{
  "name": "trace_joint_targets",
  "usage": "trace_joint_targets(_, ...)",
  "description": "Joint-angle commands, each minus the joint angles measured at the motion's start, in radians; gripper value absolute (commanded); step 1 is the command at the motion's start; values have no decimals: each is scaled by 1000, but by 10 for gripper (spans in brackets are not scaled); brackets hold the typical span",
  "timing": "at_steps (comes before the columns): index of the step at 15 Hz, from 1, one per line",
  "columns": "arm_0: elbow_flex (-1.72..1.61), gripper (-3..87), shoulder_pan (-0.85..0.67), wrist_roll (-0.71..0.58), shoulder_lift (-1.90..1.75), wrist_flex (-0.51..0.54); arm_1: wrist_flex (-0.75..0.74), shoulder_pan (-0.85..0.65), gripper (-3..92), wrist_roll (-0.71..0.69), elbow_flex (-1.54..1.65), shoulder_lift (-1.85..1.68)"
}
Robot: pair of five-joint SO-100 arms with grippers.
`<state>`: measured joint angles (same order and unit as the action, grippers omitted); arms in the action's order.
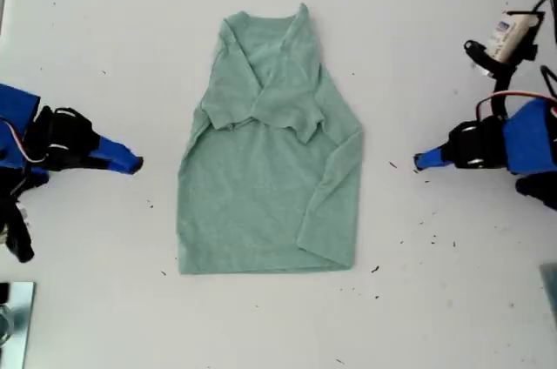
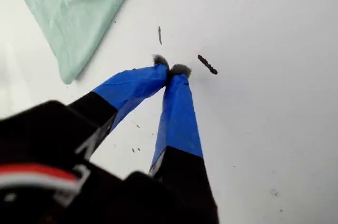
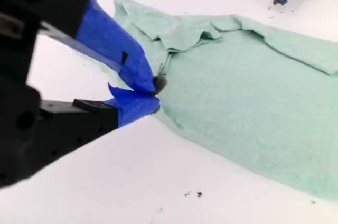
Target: Fold t shirt
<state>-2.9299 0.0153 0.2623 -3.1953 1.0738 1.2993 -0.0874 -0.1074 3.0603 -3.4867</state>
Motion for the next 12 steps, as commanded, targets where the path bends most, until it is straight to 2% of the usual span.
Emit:
trace_joint_targets(1, 327, -2, 83, 117, 307, 80, -29, -15, 20, -14, 43, -15)
trace_joint_targets(3, 732, -2, 190, 272, 620, 302, -31, -18, 20, -11, 43, -15)
trace_joint_targets(5, 1221, -2, 287, 314, 991, 520, -35, -23, 20, -18, 40, -15)
trace_joint_targets(7, 1425, -2, 333, 293, 1146, 505, -35, -25, 20, -12, 40, -15)
trace_joint_targets(9, 1379, -1, 342, 278, 1160, 477, -37, -18, 20, 12, 40, -15)
trace_joint_targets(10, 1358, 192, 354, 276, 1157, 465, -37, -15, 20, 17, 40, -15)
trace_joint_targets(11, 1351, 327, 370, 279, 1163, 459, -37, -11, 20, 21, 40, -15)
trace_joint_targets(12, 1336, 344, 379, 299, 1166, 453, -37, -3, 20, 29, 40, -15)
